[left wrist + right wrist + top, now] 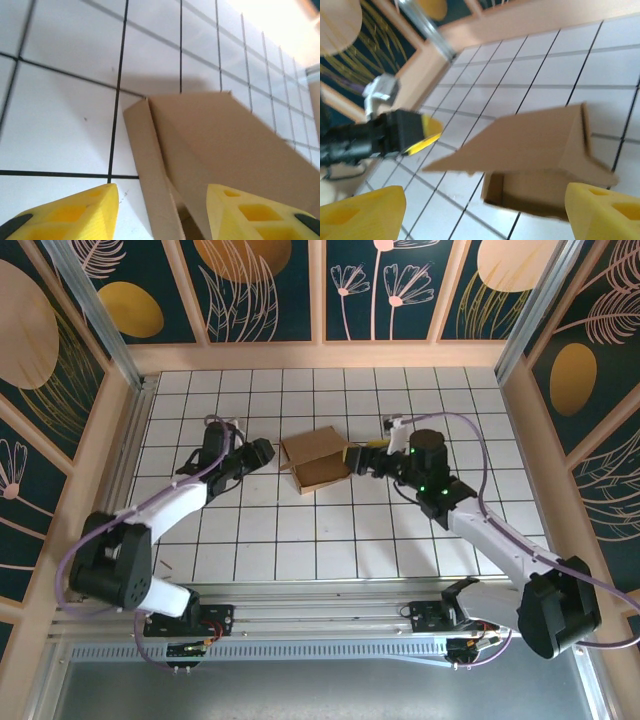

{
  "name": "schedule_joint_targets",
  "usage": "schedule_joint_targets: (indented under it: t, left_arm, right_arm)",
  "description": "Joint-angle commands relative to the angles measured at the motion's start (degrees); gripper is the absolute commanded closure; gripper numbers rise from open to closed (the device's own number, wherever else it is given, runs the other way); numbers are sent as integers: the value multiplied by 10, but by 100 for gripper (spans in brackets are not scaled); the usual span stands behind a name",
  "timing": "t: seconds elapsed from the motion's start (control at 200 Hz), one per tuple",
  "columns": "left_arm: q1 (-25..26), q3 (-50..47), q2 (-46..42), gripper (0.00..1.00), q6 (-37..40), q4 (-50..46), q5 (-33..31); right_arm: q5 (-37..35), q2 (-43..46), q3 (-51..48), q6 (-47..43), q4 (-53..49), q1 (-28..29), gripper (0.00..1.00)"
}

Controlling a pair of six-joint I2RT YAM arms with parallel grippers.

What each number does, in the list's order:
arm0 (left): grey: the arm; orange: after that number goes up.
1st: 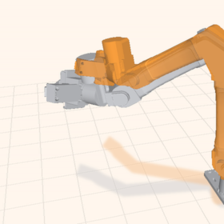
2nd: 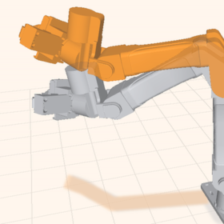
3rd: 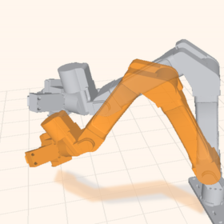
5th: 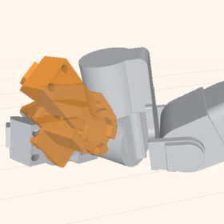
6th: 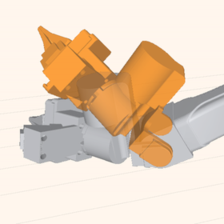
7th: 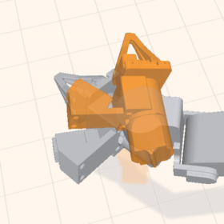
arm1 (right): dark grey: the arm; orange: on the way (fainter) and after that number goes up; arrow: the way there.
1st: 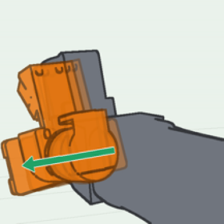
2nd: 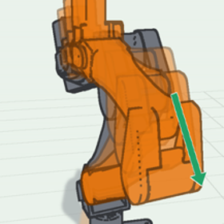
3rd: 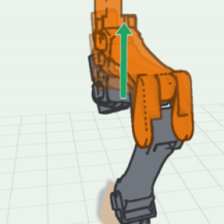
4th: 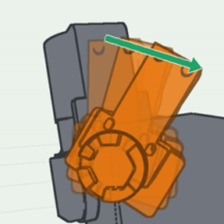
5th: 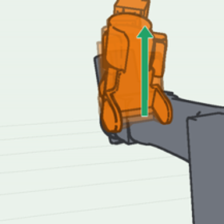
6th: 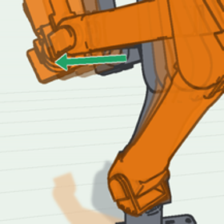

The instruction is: Fold the paper box

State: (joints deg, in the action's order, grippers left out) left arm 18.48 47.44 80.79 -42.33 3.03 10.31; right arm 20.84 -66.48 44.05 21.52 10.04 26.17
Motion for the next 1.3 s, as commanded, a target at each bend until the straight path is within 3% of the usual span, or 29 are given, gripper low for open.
schedule_joint_targets:
  t: [0.0, 0.205, 0.305, 0.44, 0.831, 1.161, 1.296]
  left_arm:
    - [-2, 5, -47, 51, -37, -47, -43]
    - [14, 27, -12, 48, -122, 14, 90]
    - [47, 53, 25, 41, -108, -2, 74]
    - [57, 41, 67, 38, -108, 14, 65]
    - [63, 35, 178, 47, -67, 44, 95]
    - [63, 55, 221, 49, -5, 6, 31]
    - [63, 55, 230, 50, 3, 19, 55]
  right_arm:
    - [27, -43, 71, 49, -55, -49, 18]
    - [129, -219, 223, -9, -194, -107, 19]
    - [157, -307, 299, -51, -259, -102, 20]
    - [164, -361, 309, -70, -266, -88, 23]
    - [110, -373, 206, -79, -199, -78, 29]
    - [60, -377, 178, -83, -173, -66, 29]
    - [68, -363, 160, -68, -144, -60, 29]
